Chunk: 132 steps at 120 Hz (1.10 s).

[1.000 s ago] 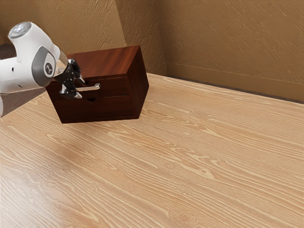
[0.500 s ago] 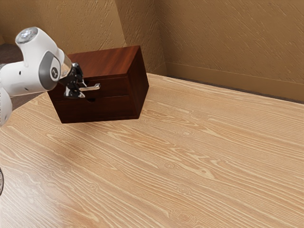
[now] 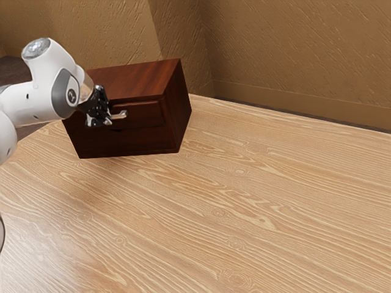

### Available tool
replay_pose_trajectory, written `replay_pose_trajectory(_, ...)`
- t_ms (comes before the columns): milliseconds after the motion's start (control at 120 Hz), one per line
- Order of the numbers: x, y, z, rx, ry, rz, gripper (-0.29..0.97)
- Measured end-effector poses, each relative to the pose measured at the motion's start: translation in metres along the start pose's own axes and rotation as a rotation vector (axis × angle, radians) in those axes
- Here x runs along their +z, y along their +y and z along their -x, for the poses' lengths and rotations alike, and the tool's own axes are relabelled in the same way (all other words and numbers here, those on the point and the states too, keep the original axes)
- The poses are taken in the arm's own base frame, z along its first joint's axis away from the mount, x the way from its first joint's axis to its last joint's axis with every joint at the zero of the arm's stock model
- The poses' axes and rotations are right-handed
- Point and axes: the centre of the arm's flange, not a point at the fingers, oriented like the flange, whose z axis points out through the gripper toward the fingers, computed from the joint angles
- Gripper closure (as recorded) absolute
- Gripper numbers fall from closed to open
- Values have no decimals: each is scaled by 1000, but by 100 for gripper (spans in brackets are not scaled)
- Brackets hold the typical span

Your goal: Pull the drawer handle with one arm to open the drawer

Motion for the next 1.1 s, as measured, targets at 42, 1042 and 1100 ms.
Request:
replay_pose_trajectory(42, 0, -2, 0, -1, -1, -2, 71)
replay_pose_trajectory(1042, -64, -101, -3, 11, -44, -28, 78)
replay_pose_trajectory(1100, -67, -107, -3, 10, -48, -26, 79)
